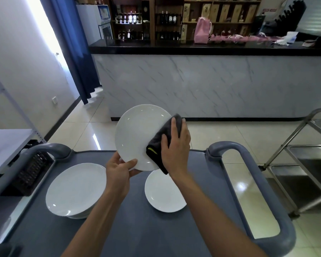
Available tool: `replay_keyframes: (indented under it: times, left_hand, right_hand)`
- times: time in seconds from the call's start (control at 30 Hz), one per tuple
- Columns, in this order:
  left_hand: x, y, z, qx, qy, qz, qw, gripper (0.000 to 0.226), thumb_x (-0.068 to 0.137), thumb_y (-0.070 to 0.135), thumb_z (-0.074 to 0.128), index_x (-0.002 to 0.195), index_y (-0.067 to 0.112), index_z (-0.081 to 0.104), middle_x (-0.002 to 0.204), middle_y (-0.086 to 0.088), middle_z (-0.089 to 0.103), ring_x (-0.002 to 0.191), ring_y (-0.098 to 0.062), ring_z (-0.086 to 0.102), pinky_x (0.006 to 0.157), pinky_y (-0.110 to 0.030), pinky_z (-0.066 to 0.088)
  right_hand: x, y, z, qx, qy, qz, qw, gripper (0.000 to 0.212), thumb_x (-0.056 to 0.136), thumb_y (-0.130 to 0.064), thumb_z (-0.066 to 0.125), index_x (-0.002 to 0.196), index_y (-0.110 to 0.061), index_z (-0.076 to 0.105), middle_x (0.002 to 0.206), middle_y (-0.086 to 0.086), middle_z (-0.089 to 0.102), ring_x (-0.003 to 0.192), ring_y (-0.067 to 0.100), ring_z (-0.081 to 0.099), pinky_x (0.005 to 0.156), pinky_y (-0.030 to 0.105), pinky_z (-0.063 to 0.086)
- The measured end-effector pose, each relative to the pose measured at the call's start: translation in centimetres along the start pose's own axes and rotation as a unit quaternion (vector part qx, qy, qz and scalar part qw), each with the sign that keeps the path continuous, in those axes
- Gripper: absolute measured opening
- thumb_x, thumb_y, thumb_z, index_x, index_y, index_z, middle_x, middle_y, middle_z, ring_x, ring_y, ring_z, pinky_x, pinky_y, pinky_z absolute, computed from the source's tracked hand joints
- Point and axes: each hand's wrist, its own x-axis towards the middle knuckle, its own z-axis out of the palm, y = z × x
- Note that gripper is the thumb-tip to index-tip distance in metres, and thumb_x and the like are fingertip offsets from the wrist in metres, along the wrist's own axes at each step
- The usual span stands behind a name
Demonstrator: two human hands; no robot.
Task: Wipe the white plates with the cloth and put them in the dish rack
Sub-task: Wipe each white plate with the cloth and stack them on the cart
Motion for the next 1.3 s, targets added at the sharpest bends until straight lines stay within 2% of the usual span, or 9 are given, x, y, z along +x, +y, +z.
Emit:
replay_keyframes:
  times: [0.07,0.13,0.3,0.57,0.73,0.93,1.13,1.3]
  left_hand:
    - [0.1,0.1,-0.3,0.014,-0.006,-0.004,1.0,0.041,0.084,-0.02,0.057,0.11,0.009,0.069,0.095,-0.011,0.076,0.086,-0.032,0.073,0.063,-0.038,0.061]
    - [0.1,0.3,-0.5,0.025,-0.018,-0.007,1.0,0.041,0.083,-0.019,0.058,0.11,0.009,0.069,0.097,-0.012,0.076,0.086,-0.032,0.073,0.064,-0.038,0.06]
    - [0.1,0.9,-1.1,0.044,-0.047,-0.011,0.998,0.044,0.082,-0.018,0.059,0.116,0.008,0.068,0.102,-0.015,0.075,0.087,-0.03,0.073,0.066,-0.041,0.06]
    - [-0.3,1.4,-1.2,0.043,-0.06,-0.009,0.997,0.044,0.083,-0.018,0.058,0.11,0.014,0.071,0.1,-0.014,0.076,0.085,-0.031,0.074,0.063,-0.039,0.06]
    - [-0.2,1.7,-1.6,0.014,-0.031,-0.013,0.999,0.044,0.083,-0.017,0.058,0.113,0.013,0.071,0.102,-0.015,0.076,0.086,-0.032,0.074,0.065,-0.041,0.06]
    - [0.2,2.4,-2.1,0.007,-0.013,-0.008,1.0,0.047,0.086,-0.015,0.057,0.116,0.019,0.07,0.106,-0.012,0.075,0.09,-0.034,0.073,0.071,-0.047,0.061]
    - [-0.2,2.4,-1.6,0.01,0.009,0.016,1.0,0.043,0.091,-0.01,0.057,0.118,0.021,0.069,0.1,-0.005,0.077,0.084,-0.027,0.075,0.066,-0.04,0.062]
    - [-0.2,2.7,-1.5,0.019,0.026,0.026,0.999,0.038,0.093,-0.006,0.059,0.114,0.022,0.07,0.098,-0.001,0.078,0.086,-0.025,0.074,0.069,-0.042,0.063]
  right_hand:
    - [0.7,0.2,-0.2,-0.067,0.001,-0.035,0.997,0.059,0.104,-0.034,0.046,0.159,-0.024,0.027,0.166,0.01,0.018,0.149,0.034,0.022,0.109,0.051,0.037]
    - [1.1,0.4,-0.4,-0.113,0.009,-0.069,0.991,0.057,0.103,-0.035,0.044,0.158,-0.024,0.031,0.166,0.011,0.021,0.15,0.035,0.023,0.106,0.052,0.039]
    - [2.5,0.0,-0.5,-0.185,0.0,-0.156,0.97,0.056,0.102,-0.038,0.037,0.156,-0.025,0.034,0.167,0.01,0.019,0.153,0.036,0.017,0.113,0.056,0.029]
    - [2.0,-1.6,0.2,-0.163,-0.05,-0.271,0.947,0.053,0.104,-0.034,0.037,0.156,-0.022,0.037,0.169,0.009,0.011,0.156,0.034,0.0,0.121,0.061,0.011]
    - [-0.1,-1.6,0.4,-0.14,-0.098,-0.353,0.92,0.054,0.104,-0.028,0.041,0.157,-0.022,0.034,0.167,0.007,0.017,0.156,0.03,0.006,0.123,0.059,0.008]
    - [-2.8,-0.9,0.3,-0.108,-0.119,-0.336,0.928,0.054,0.104,-0.027,0.042,0.157,-0.022,0.035,0.168,0.005,0.016,0.156,0.027,0.004,0.124,0.056,0.007]
    - [-5.6,-0.2,0.8,-0.093,-0.116,-0.313,0.938,0.053,0.102,-0.034,0.045,0.154,-0.025,0.039,0.168,0.0,0.017,0.157,0.023,0.002,0.123,0.058,0.009]
    - [-6.6,1.1,0.7,-0.117,-0.088,-0.327,0.934,0.052,0.104,-0.042,0.044,0.153,-0.026,0.04,0.168,0.0,0.018,0.156,0.025,0.006,0.123,0.06,0.011]
